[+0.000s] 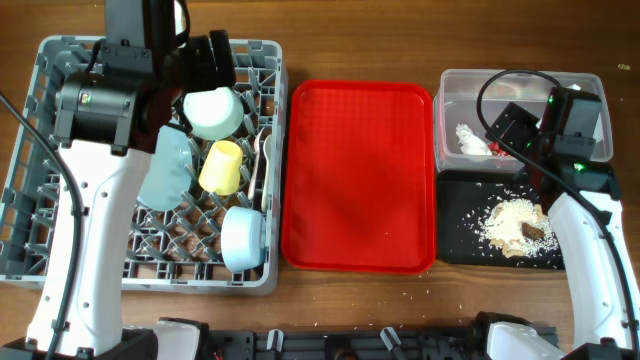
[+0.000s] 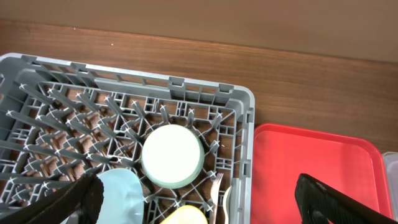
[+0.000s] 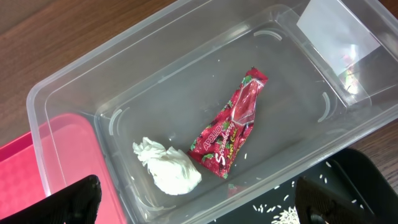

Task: Sort waste into correct bins and load items into the dishwasher rack
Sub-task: 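Stand the light-blue plate upright in the rack's left rows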

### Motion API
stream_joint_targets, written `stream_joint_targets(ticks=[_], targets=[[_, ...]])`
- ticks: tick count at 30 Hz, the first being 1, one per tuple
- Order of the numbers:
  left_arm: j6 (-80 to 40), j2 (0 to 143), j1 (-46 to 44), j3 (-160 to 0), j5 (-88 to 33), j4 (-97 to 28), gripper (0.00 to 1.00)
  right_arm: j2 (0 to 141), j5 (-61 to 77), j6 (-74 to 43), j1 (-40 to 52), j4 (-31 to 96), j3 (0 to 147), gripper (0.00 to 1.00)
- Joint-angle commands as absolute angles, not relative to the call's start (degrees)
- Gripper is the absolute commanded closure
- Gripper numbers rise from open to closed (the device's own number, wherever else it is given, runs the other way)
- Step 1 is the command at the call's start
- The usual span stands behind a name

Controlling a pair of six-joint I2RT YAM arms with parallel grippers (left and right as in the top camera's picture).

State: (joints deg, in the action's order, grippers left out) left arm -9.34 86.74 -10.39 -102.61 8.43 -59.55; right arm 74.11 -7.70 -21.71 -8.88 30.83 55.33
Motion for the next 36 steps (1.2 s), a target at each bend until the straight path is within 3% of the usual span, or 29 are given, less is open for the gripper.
stream_joint_targets(ticks=[1, 36], targets=[[-9.89, 87.02, -10.22, -102.72, 7.60, -59.57, 0.00, 74.32, -7.38, -21.12, -8.86, 30.81, 56.23, 0.00], [-9.89, 87.02, -10.22, -102.72, 7.57, -60.29, 0.00, 71.29, -7.38, -21.10, -8.86, 30.89, 55.70, 0.00]])
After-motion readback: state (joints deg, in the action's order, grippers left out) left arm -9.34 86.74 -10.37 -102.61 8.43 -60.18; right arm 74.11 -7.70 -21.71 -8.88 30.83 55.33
